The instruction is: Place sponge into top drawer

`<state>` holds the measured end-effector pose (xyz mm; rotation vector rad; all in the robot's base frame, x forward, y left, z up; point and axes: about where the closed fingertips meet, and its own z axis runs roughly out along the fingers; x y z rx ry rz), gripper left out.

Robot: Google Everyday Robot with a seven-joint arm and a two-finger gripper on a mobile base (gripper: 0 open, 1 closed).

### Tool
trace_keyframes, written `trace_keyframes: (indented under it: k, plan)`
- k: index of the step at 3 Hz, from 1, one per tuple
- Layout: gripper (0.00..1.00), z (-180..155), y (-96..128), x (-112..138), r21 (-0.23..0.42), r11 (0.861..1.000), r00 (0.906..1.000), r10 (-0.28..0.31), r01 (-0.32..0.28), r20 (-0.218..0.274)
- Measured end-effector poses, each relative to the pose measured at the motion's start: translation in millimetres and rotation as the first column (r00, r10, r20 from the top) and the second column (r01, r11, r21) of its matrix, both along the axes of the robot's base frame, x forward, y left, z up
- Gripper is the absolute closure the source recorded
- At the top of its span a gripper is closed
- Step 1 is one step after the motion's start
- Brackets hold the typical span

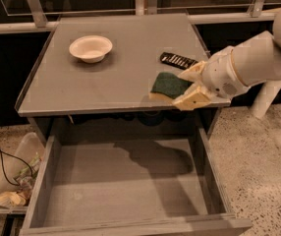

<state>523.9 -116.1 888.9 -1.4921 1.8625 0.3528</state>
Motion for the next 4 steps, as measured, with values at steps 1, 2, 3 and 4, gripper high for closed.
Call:
trace_keyframes:
  k: [1,2,3,4]
  plan:
    - [1.0,-26,-14,-49,-0.028,1.0,0.9982,-0.002,0.0,-0.06]
    - [1.0,-26,-14,-49,-0.027,1.0,0.9982,-0.002,0.0,-0.059]
    - [1.0,-44,4,-53,-0.012,0.999,0.9959,0.032,-0.033,-0.084]
    - [1.0,-80,27,-68,0.004,0.997,0.9904,0.073,-0.073,-0.117]
